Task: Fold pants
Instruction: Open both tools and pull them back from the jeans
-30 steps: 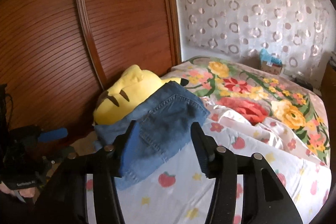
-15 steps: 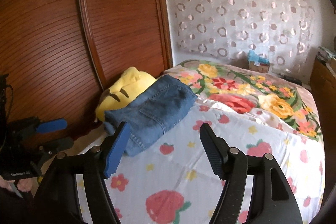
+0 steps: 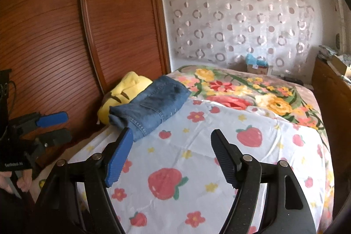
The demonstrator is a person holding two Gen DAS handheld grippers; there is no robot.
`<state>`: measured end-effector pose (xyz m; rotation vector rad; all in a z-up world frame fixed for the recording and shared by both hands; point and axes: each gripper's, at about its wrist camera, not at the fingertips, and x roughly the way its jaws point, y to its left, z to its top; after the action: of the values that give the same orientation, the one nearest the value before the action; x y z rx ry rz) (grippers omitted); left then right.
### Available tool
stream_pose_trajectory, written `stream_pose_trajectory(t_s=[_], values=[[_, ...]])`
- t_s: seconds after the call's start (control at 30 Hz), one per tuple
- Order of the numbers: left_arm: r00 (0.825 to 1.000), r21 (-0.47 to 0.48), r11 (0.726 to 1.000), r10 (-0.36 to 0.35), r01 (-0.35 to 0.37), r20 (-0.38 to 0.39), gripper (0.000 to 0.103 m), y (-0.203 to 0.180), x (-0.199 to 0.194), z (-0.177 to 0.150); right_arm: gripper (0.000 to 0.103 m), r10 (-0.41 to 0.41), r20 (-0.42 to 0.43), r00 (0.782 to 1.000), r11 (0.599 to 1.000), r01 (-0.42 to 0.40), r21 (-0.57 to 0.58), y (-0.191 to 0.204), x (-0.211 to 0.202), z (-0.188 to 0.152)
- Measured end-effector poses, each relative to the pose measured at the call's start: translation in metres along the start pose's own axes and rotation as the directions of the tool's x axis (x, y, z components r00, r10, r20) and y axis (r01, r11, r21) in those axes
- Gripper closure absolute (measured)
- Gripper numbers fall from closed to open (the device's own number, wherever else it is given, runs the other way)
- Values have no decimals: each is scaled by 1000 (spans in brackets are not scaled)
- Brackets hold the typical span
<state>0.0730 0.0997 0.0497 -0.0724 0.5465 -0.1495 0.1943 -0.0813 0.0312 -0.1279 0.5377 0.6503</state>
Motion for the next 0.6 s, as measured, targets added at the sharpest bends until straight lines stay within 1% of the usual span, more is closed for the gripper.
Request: stream_pose_trajectory(t_s=[0.2, 0.23, 0.33, 0.47, 0.57, 0.6], values=[[996, 35, 996, 79, -80, 27, 49, -22, -8, 0, 27, -15, 23, 1000, 1000, 15, 6, -7, -26, -12], [996, 36, 996, 80, -81, 26, 49, -24, -7, 0, 27, -19, 24, 1000, 1000, 18, 8, -9, -29, -14], [998, 25, 999, 45, -46, 35, 49, -30, -7, 0, 26, -26, 29, 999, 1000, 26, 18, -14, -39, -20], [998, 34, 997, 64, -65, 23, 48, -43, 1, 2, 26, -40, 35, 999, 998, 38, 40, -25, -53, -29], [999, 47, 998, 51, -51, 20, 48, -55, 4, 0, 25, -62, 40, 997, 997, 60, 57, -33, -65, -38], [999, 49, 998, 45, -46, 17, 48, -59, 6, 0, 23, -69, 42, 997, 996, 66, 63, -35, -69, -41]])
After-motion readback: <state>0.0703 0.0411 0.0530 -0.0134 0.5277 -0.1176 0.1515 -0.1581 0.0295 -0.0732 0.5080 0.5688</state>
